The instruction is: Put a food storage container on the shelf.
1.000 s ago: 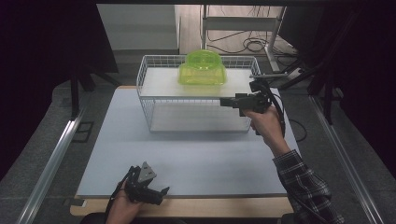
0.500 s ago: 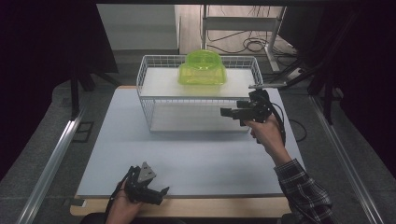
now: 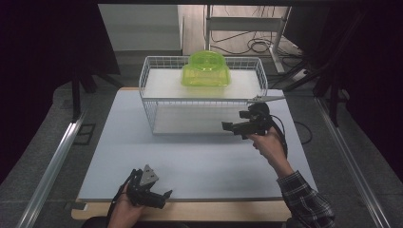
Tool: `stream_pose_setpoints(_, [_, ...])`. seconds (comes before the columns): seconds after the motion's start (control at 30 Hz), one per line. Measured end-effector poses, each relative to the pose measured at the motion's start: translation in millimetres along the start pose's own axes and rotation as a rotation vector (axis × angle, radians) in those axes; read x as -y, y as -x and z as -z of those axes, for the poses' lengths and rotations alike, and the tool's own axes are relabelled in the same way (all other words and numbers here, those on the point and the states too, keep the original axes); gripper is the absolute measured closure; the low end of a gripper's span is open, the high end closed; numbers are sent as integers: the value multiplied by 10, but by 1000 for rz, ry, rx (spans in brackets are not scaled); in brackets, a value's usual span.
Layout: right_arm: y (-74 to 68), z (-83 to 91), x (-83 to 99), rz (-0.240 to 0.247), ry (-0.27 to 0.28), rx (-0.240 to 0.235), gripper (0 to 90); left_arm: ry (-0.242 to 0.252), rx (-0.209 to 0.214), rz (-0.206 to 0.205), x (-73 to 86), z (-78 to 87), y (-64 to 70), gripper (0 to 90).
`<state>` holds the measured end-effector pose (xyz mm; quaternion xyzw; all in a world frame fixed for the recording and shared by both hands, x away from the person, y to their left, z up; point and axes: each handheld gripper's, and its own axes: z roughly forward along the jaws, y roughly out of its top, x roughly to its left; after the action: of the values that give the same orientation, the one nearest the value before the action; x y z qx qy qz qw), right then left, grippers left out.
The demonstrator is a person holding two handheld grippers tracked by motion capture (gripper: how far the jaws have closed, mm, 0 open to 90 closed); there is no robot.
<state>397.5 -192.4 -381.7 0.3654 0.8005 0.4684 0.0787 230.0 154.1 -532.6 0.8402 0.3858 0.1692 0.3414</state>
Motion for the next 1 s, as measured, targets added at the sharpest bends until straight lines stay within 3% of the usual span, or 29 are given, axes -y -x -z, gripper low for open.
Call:
stream_pose_setpoints(0.53, [-67,-59,245,48,-7,15,46,-3,1,-4,1,-4,4,8])
stream_pose_setpoints(1.0, [-61,-145,569,46,-20,25,38,-4,4,-2,0,-5,5,8])
